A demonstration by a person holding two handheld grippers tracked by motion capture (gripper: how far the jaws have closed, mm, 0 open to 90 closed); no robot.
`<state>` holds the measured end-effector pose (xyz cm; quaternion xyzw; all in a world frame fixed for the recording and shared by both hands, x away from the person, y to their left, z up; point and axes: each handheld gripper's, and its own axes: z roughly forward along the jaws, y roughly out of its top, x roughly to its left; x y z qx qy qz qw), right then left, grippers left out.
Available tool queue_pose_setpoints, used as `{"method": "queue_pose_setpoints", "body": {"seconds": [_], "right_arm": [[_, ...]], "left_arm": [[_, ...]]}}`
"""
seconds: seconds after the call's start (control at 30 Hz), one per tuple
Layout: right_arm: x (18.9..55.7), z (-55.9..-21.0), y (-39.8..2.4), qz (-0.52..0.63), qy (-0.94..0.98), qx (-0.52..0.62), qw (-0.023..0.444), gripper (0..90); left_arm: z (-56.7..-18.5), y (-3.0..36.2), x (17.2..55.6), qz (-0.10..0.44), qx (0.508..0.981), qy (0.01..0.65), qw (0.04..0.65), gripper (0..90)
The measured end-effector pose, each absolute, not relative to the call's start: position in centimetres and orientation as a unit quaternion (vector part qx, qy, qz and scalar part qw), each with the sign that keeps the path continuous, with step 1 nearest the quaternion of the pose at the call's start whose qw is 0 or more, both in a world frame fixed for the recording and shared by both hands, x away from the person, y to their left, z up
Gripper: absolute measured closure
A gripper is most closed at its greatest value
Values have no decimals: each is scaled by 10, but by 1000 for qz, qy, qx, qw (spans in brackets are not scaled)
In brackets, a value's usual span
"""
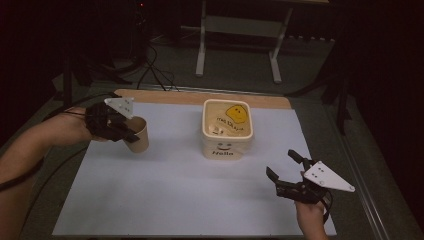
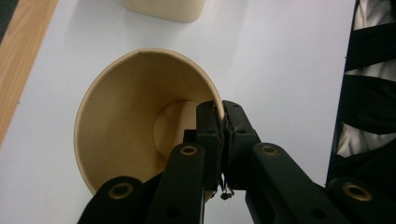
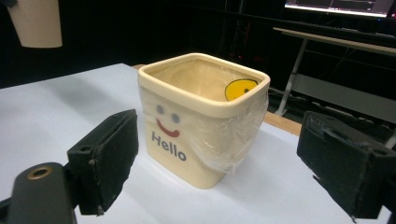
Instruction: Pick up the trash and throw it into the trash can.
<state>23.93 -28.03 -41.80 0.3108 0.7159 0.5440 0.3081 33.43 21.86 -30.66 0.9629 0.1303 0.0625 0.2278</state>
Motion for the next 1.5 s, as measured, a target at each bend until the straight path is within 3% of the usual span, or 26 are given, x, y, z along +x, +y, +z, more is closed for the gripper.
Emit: {"method": "queue_pose_setpoints", "body": {"seconds": [1.5], "right_arm": [[239,-418,-282,548,711,312,312,126]], "left_arm": [[-251,123,371,33,976,101,189,880]]}}
